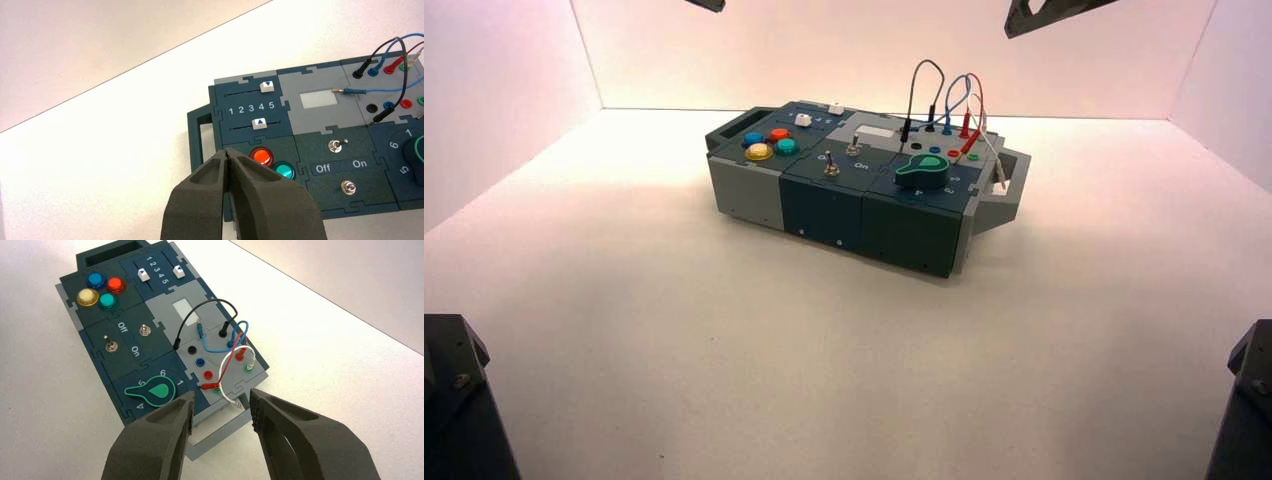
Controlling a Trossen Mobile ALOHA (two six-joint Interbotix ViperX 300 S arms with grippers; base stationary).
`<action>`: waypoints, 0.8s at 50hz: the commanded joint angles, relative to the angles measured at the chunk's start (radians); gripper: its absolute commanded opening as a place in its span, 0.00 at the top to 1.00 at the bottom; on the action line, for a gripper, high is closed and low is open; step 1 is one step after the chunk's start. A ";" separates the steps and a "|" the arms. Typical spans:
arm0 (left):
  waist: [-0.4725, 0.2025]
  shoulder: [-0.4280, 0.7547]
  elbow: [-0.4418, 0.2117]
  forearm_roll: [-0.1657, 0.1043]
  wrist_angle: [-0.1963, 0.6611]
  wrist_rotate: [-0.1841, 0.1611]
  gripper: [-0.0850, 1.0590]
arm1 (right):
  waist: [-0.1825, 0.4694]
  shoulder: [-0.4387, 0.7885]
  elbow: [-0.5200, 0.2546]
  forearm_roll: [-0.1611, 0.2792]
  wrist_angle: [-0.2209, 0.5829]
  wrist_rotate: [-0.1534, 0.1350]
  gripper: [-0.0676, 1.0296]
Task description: Move the top slider to position 3.
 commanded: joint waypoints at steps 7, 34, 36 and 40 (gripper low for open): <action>0.003 0.003 -0.014 0.002 -0.003 0.002 0.95 | 0.000 0.011 -0.015 -0.002 -0.006 0.000 0.41; -0.104 0.012 -0.037 -0.002 0.051 -0.002 0.95 | -0.002 -0.043 -0.049 0.038 0.084 0.044 0.41; -0.117 0.012 -0.052 -0.002 0.078 -0.002 0.95 | 0.000 -0.055 -0.060 0.049 0.103 0.051 0.41; -0.130 0.015 -0.083 -0.003 0.140 -0.002 0.95 | 0.000 -0.081 -0.086 0.075 0.138 0.063 0.41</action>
